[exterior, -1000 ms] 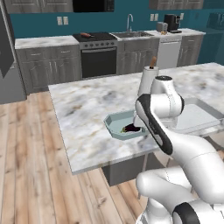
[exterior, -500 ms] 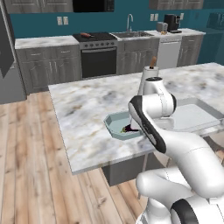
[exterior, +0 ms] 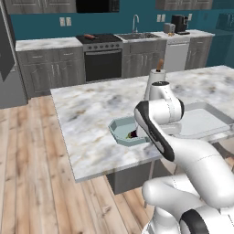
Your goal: Place the cold items (avocado and eggplant) from the fridge in one tupperware on the dining counter. Place the warm items (kebab skewer and hot dog) in the stove area in another tupperware.
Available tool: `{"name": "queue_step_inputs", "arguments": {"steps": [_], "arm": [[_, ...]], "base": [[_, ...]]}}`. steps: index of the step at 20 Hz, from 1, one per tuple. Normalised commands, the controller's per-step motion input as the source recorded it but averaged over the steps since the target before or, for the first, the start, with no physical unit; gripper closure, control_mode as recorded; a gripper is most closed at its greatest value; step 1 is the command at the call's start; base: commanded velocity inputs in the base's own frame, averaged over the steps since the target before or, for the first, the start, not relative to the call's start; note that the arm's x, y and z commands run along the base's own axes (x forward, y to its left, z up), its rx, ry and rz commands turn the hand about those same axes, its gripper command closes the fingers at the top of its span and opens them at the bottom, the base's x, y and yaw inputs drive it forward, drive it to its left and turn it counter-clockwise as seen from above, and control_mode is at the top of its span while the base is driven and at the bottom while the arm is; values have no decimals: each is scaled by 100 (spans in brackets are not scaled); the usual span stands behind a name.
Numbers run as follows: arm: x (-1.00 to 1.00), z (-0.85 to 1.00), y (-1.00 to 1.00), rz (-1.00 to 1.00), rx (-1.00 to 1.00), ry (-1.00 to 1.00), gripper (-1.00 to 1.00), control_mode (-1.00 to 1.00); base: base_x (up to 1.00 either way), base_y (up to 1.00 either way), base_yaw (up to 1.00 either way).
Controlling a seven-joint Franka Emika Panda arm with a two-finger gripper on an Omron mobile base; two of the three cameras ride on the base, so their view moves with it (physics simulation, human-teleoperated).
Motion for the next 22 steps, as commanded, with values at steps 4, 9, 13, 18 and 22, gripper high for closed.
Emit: {"name": "queue_step_inputs", "arguments": {"steps": [4,9,13,18,22], "arm": [[-9,0,2,1,0,-2,-100,-100],[-8,0,3,1,0,0,-100,100],[0,0,0,0,0,0,-100,100],[0,0,0,0,0,0,-100,100],[0,0,0,0,0,0,-100,100]], "base": [[0,0,0],[-41,26,7],[-51,87,9],[-23,100,1],[-4,100,0]]}}
